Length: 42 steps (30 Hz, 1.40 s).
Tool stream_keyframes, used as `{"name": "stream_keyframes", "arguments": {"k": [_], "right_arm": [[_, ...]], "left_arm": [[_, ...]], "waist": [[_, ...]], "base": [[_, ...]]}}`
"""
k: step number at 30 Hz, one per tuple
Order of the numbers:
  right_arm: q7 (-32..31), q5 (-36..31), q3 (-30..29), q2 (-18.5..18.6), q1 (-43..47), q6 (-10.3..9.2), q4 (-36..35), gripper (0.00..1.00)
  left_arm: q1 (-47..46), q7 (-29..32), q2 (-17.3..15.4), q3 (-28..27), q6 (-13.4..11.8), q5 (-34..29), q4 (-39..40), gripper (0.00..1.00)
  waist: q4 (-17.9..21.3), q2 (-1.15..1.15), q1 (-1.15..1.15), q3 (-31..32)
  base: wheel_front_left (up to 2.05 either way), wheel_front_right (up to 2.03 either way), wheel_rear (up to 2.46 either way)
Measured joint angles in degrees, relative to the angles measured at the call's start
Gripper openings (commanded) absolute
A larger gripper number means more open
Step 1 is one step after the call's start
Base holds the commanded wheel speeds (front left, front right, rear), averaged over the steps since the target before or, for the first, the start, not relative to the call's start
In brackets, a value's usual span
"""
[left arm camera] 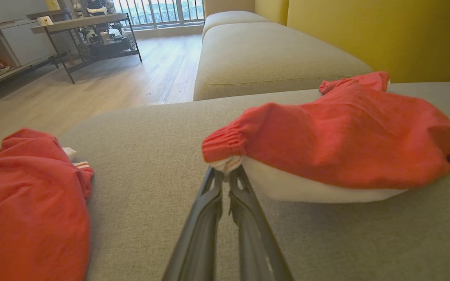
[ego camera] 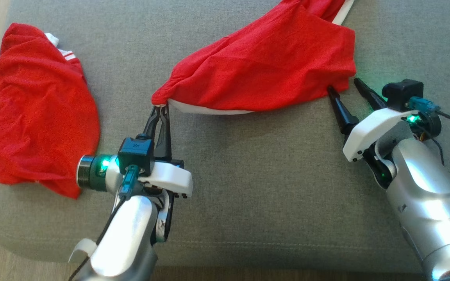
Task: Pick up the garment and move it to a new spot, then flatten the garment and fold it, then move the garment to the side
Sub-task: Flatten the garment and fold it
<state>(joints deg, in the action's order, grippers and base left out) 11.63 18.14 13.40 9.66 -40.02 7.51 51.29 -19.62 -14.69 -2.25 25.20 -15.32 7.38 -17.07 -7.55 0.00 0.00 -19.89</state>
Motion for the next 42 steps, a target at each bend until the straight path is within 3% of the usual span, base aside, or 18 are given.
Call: {"name": "stream_keyframes", "arguments": {"k": [3, 4, 5, 14, 24, 30, 36, 40, 41, 42], "right_arm": [[0.2, 1.3, 2.4, 0.6, -0.8, -0.01, 1.0, 0.99], [0.3, 1.9, 3.2, 0.7, -1.0, -0.01, 1.3, 0.60], [0.3, 2.5, 4.0, 1.0, -1.2, -0.01, 1.5, 0.00], [0.2, 9.3, 11.1, 1.6, -0.7, 0.00, 0.8, 0.00], [-2.5, 17.6, 12.4, 7.0, 2.0, 0.00, -12.3, 0.00], [-6.3, 19.9, 8.8, 9.0, 4.4, 0.00, -21.9, 0.00], [-10.3, 18.3, 2.4, 8.7, 9.3, 0.00, -32.2, 0.00], [-13.2, 16.8, -4.4, 5.7, 14.5, 0.00, -40.5, 0.00], [-15.2, 15.3, -8.3, 3.3, 17.7, 0.00, -44.8, 0.00], [-15.2, 15.3, -8.3, 3.3, 17.7, 0.00, -44.8, 0.00]], "left_arm": [[0.0, 0.0, 0.0, 0.2, -0.3, 0.0, 0.0, 0.00], [0.0, 0.0, 0.0, 0.2, -0.3, 0.0, -0.1, 0.00], [0.0, 0.0, 0.0, 0.2, -0.3, 0.0, -0.1, 0.00], [0.0, 0.0, -0.2, -0.5, 0.0, -0.1, -1.0, 0.00], [1.3, 0.0, -2.4, -2.4, 5.0, 1.9, -1.9, 0.00], [1.4, 2.0, -4.0, -3.7, 8.3, 5.6, 0.8, 0.00], [2.2, 5.1, -4.3, -6.3, 8.8, 10.5, 9.0, 0.00], [4.5, 7.2, -4.3, -7.7, 8.2, 13.0, 15.2, 0.00], [5.7, 8.6, -4.3, -7.8, 7.9, 13.6, 18.1, 0.00], [5.7, 8.6, -4.3, -7.8, 7.9, 13.6, 18.1, 0.00]], "waist": [[-0.1, 0.00, 0.00, 0.1], [-0.2, 0.00, 0.00, 0.1], [-0.2, 0.00, 0.00, 0.1], [0.7, 0.00, 0.00, 2.4], [3.9, 0.00, 0.00, 9.2], [5.8, 0.00, -0.01, 14.1], [7.3, 0.00, -0.01, 18.4], [7.9, 0.00, -0.01, 20.7], [8.2, 0.00, -0.01, 21.4], [8.2, 0.00, -0.01, 21.4]], "base": [[0.00, 0.00, 0.00], [0.00, 0.00, 0.00], [0.00, 0.00, 0.00], [0.00, 0.00, 0.00], [0.00, 0.00, 0.00], [0.00, 0.00, 0.00], [0.00, 0.00, 0.00], [0.00, 0.00, 0.00], [0.00, 0.00, 0.00], [0.00, 0.00, 0.00]]}}
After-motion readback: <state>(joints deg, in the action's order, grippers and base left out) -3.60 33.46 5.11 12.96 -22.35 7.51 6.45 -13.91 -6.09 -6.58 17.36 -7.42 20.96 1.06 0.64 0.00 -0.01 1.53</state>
